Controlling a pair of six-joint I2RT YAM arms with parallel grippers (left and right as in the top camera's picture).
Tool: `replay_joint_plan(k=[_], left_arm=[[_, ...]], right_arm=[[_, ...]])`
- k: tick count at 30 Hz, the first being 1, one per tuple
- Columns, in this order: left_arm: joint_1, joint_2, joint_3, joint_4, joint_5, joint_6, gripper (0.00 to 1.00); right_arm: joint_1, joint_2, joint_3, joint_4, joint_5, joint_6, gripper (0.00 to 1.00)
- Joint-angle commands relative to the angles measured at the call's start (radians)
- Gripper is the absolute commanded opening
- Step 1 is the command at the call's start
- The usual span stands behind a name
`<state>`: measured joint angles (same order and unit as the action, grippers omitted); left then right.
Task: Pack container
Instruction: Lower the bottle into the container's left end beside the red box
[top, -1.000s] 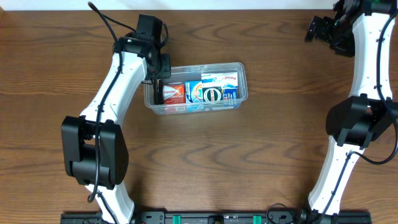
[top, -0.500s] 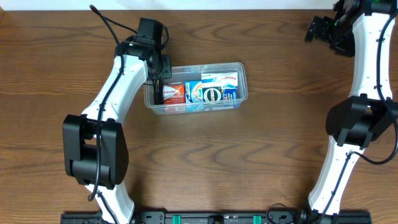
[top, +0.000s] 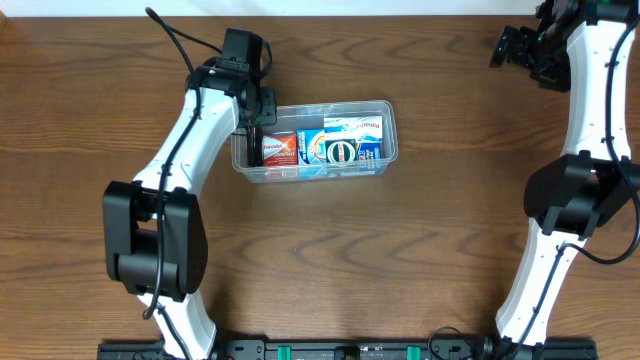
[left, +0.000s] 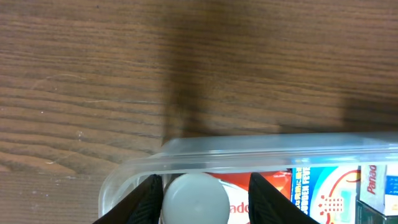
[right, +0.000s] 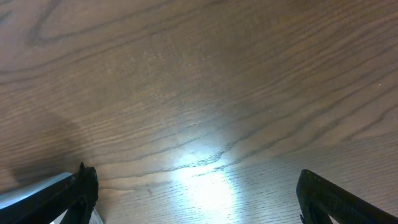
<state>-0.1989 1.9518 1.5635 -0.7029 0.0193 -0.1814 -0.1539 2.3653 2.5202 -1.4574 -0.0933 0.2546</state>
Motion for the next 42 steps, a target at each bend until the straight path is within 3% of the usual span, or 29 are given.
replay_joint_plan(k=[1, 11, 14, 16, 33, 42], left_arm=[[0.004, 0.025, -0.005, 0.005, -0.012, 0.017, 0.45], [0.004, 0.025, -0.005, 0.005, -0.012, 0.017, 0.44], [0.004, 0.025, -0.005, 0.005, -0.012, 0.017, 0.34], [0.004, 0.025, -0.005, 0.005, -0.012, 0.017, 0.32], [0.004, -0.07, -0.002, -0.009, -0.012, 0.016, 0.32], [0.004, -0.121, -0.002, -0.11, -0.012, 0.016, 0.32]], right_arm=[[0.004, -0.005, 0.017, 0.0, 0.011, -0.009, 0.99], [0.004, -0.005, 0.017, 0.0, 0.011, -0.009, 0.99], [0.004, -0.005, 0.017, 0.0, 0.011, -0.009, 0.99], [0.004, -0.005, 0.017, 0.0, 0.011, -0.009, 0.99], [0.004, -0.005, 0.017, 0.0, 0.011, -0.009, 0.99], [0.004, -0.005, 0.017, 0.0, 0.011, -0.009, 0.99]])
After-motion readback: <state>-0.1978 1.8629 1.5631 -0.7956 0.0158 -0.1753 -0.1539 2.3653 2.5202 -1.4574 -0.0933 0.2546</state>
